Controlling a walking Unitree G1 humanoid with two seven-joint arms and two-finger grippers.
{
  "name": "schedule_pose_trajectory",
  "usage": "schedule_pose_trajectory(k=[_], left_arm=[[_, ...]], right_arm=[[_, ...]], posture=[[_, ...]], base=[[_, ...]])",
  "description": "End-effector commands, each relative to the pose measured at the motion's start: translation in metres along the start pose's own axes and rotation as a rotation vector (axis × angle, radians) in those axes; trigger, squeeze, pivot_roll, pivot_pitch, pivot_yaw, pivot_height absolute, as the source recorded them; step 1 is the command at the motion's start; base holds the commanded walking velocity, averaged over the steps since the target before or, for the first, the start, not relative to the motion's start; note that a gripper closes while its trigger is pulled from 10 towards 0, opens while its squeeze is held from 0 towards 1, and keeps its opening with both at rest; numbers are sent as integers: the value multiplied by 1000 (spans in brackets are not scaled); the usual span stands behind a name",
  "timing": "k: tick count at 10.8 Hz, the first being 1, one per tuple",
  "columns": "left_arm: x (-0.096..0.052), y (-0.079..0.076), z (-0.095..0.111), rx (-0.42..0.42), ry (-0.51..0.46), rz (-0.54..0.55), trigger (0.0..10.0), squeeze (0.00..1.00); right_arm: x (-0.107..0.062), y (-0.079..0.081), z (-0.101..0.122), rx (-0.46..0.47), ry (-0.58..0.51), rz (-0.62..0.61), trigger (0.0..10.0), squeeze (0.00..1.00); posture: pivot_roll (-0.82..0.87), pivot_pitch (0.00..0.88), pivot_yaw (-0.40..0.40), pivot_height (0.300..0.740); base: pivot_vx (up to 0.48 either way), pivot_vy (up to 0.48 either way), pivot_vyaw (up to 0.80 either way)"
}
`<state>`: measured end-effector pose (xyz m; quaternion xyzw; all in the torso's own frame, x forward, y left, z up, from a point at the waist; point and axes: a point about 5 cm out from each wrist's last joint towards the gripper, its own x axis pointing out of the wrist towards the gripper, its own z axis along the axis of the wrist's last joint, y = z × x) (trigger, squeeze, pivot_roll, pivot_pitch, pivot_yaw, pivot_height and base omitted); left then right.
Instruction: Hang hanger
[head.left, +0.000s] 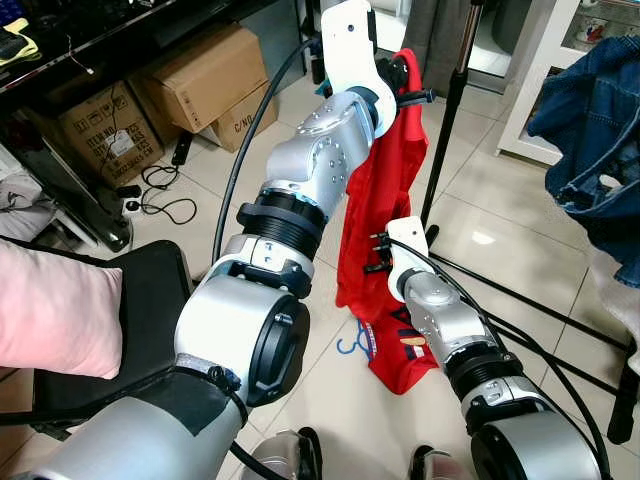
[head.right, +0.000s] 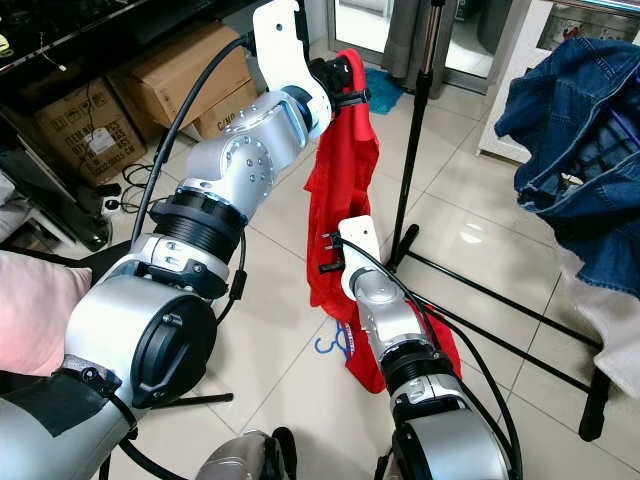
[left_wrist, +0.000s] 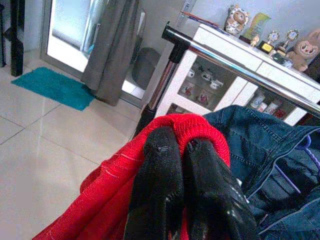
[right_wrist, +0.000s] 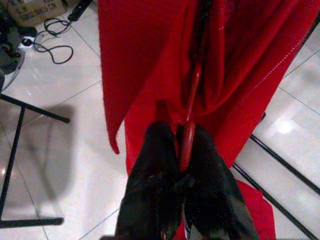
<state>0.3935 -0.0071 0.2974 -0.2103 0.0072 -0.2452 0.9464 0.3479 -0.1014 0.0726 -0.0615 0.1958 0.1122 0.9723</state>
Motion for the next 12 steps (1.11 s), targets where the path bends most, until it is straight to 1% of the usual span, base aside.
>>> schedule_pose_trajectory(k=[1,4,5,6,8,9,10,11,12], left_arm=[[1,-24,16,8,-55,-66,0,0],[1,-24,16,8,-55,-66,0,0],[-18,32,2,166,-47,-33,0,0],[-62,98,-37,410,92,-31,0,0],[-65,97,-43,424,116,-49,0,0],[-70,103,-42,467,119,-11,0,0],[-75,108,-41,485,119,4,0,0],[-81,121,-37,514,109,53,0,0],[-86,133,-36,552,115,92,0,0]], right_arm=[[1,3,0,-5,1,6,0,0],[1,3,0,-5,1,6,0,0],[-17,-28,13,18,-120,32,0,0],[-55,-57,26,-13,-273,101,0,0],[-55,-49,24,-1,-276,116,0,0],[-63,-45,26,-14,-286,160,0,0],[-70,-45,27,-27,-291,191,0,0],[-81,-44,27,-94,-288,282,0,0],[-88,-44,27,-176,-284,351,0,0]], posture=[[3,142,147,740],[3,142,147,740],[-29,49,79,740],[-30,47,81,740],[-34,46,86,740],[-36,45,88,740],[-37,43,88,740],[-37,39,86,740],[-39,35,83,740]], base=[[0,0,0],[0,0,0],[0,0,0],[0,0,0],[0,0,0],[0,0,0],[0,0,0],[0,0,0],[0,0,0]])
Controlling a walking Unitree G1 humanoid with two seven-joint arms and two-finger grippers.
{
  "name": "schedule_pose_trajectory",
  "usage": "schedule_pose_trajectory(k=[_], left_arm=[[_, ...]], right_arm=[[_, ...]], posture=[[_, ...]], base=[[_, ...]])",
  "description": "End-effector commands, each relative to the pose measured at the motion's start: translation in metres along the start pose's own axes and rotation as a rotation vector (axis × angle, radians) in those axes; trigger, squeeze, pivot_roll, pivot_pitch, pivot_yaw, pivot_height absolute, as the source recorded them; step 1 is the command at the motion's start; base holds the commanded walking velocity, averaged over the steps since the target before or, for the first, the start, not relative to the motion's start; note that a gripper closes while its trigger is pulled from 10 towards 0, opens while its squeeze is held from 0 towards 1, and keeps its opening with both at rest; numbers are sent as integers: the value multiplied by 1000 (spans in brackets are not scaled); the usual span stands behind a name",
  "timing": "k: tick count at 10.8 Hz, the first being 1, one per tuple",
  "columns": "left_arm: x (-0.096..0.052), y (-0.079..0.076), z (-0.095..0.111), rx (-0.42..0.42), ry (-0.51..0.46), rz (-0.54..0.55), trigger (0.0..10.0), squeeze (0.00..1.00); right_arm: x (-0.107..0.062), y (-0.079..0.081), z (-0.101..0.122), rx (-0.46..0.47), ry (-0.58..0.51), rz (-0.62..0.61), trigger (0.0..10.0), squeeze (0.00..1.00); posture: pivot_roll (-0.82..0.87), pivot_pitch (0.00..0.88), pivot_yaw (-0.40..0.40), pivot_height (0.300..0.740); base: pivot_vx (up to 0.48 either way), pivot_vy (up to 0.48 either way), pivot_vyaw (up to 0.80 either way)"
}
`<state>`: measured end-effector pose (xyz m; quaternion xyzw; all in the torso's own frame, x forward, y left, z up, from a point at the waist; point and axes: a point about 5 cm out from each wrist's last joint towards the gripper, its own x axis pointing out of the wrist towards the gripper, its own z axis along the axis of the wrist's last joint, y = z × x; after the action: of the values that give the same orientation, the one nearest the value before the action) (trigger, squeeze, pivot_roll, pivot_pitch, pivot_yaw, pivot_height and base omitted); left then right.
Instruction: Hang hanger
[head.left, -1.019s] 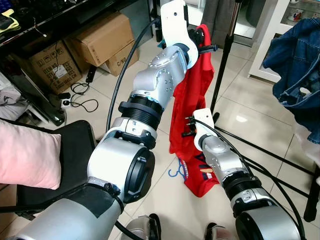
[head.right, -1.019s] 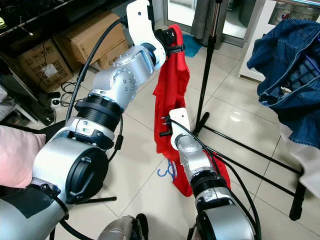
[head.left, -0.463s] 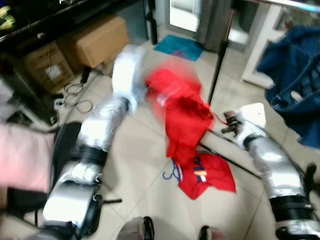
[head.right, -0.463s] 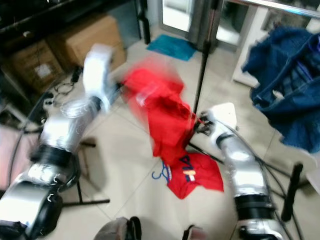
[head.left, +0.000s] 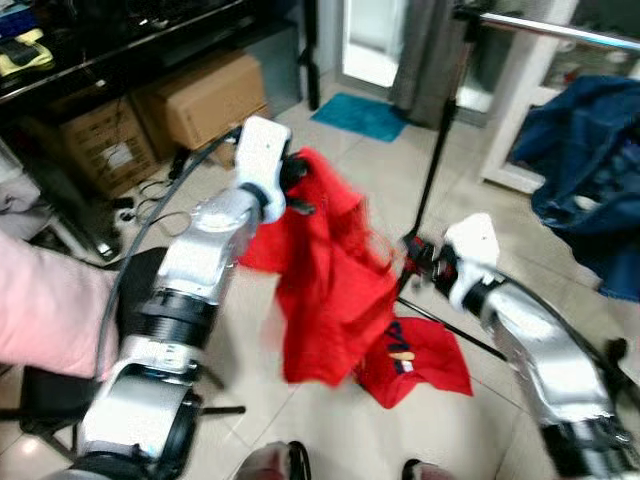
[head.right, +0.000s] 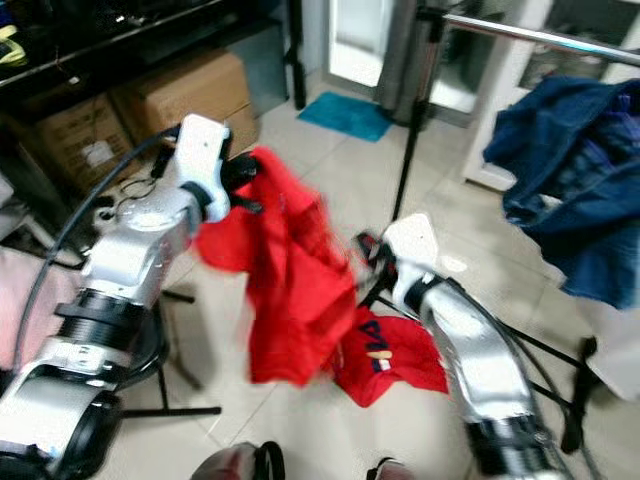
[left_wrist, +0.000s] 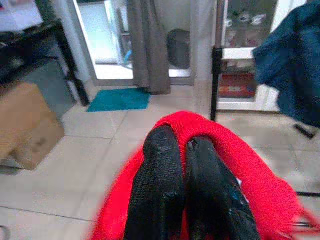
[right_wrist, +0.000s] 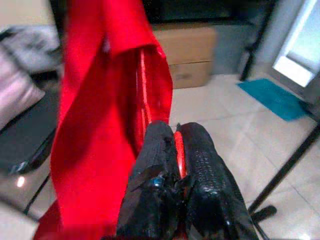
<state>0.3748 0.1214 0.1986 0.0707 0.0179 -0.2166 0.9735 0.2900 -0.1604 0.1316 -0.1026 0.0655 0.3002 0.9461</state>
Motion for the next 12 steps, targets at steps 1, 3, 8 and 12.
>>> schedule_pose_trajectory(k=[1,3,8,12], left_arm=[[-4,10,1,43,-11,29,0,0],[-11,20,-17,84,50,29,0,0],[-17,55,10,48,-120,116,0,0],[-7,41,-25,-9,10,172,0,0]], right_arm=[[-5,3,8,-58,-13,71,0,0],[-18,6,24,-173,-8,225,0,0],[-46,14,-21,-384,304,377,0,0],[-16,7,14,66,-154,45,0,0]], posture=[[-39,32,80,740],[-39,29,71,740],[-46,31,49,740],[-51,23,42,740]], base=[[0,0,0],[0,0,0],[0,0,0],[0,0,0]])
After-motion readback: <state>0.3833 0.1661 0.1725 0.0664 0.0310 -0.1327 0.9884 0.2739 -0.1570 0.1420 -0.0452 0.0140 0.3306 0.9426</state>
